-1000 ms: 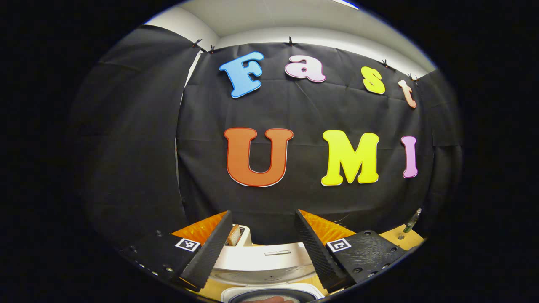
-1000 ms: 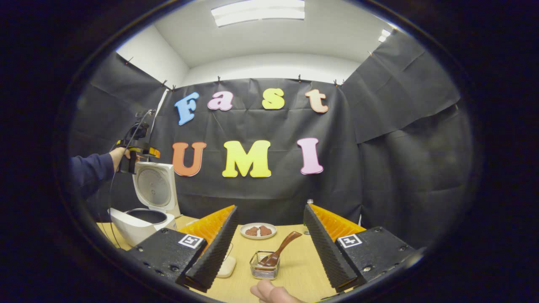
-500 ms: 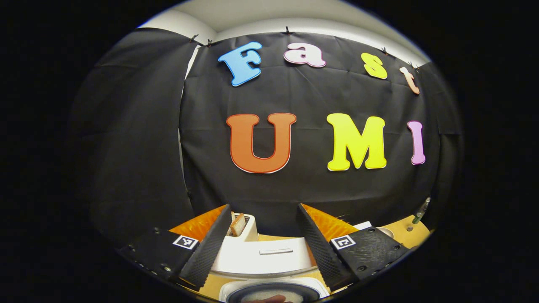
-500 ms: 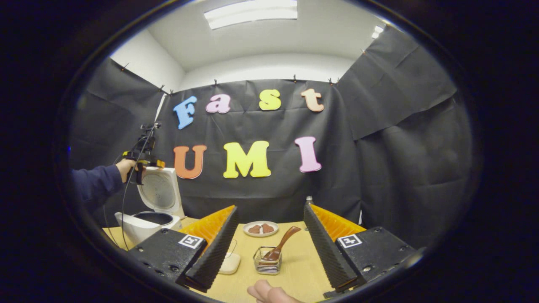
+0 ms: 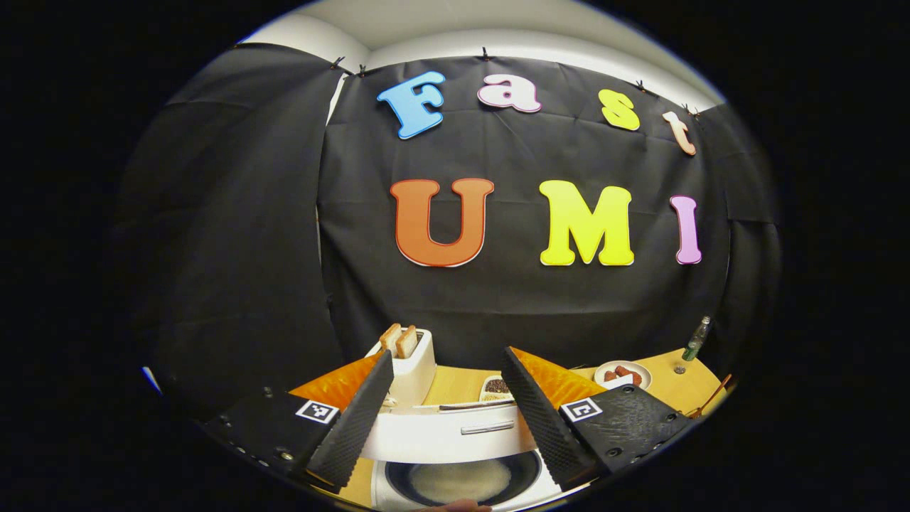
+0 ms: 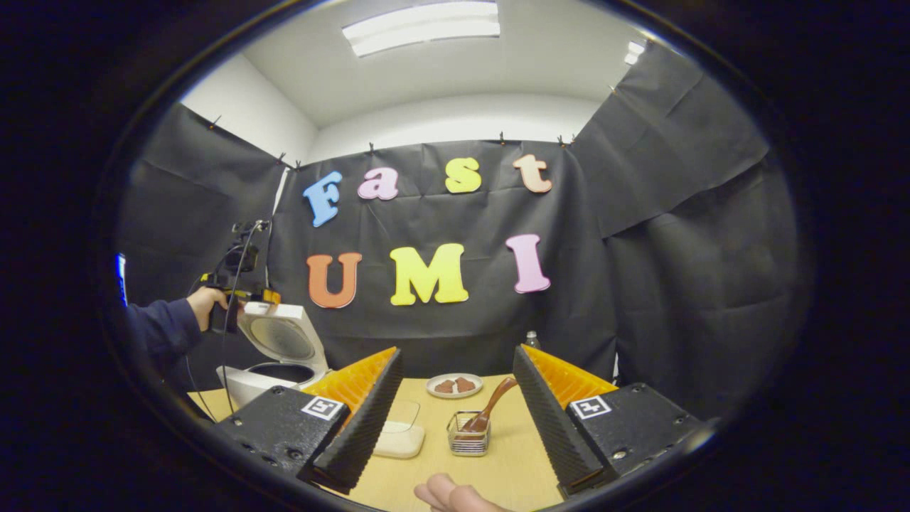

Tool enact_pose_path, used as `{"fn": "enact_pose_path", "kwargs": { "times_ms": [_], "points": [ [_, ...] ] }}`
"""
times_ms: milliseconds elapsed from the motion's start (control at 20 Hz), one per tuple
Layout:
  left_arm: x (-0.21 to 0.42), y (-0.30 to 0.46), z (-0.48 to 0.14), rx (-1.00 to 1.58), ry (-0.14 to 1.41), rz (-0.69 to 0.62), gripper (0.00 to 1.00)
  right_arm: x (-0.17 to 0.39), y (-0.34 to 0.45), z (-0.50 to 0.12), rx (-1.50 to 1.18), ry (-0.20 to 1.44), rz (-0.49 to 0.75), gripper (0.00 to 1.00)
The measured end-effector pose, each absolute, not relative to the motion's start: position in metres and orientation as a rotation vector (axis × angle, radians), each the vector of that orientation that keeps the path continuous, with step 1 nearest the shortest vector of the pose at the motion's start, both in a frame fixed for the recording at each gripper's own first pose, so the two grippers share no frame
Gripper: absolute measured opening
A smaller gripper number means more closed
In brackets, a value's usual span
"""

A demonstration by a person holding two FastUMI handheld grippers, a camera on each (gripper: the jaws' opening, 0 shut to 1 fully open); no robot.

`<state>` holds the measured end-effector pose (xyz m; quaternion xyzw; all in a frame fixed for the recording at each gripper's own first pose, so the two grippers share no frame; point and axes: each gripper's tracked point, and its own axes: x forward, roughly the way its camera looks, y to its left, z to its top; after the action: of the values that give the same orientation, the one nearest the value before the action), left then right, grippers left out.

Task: Close the left gripper, press the button to open the rice cooker; take a wooden spoon from the chopstick holder with the right hand, scoop a spoonful of rice and pour it into the rice cooker, then put the wooden spoon back into the chopstick holder.

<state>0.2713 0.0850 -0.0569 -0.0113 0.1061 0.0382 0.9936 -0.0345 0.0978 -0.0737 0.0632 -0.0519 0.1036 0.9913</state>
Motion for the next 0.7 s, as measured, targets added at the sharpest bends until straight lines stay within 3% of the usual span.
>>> {"fn": "enact_pose_path", "kwargs": {
  "times_ms": [350, 700],
  "points": [
    [0.224, 0.063, -0.139, -0.039, 0.338, 0.062, 0.98, -0.075, 0.082, -0.058, 0.064, -0.115, 0.166, 0.99],
    [0.207, 0.062, -0.17, -0.02, 0.45, 0.088, 0.98, -0.091, 0.069, -0.056, -0.005, -0.107, 0.099, 1.0]
  ]
}}
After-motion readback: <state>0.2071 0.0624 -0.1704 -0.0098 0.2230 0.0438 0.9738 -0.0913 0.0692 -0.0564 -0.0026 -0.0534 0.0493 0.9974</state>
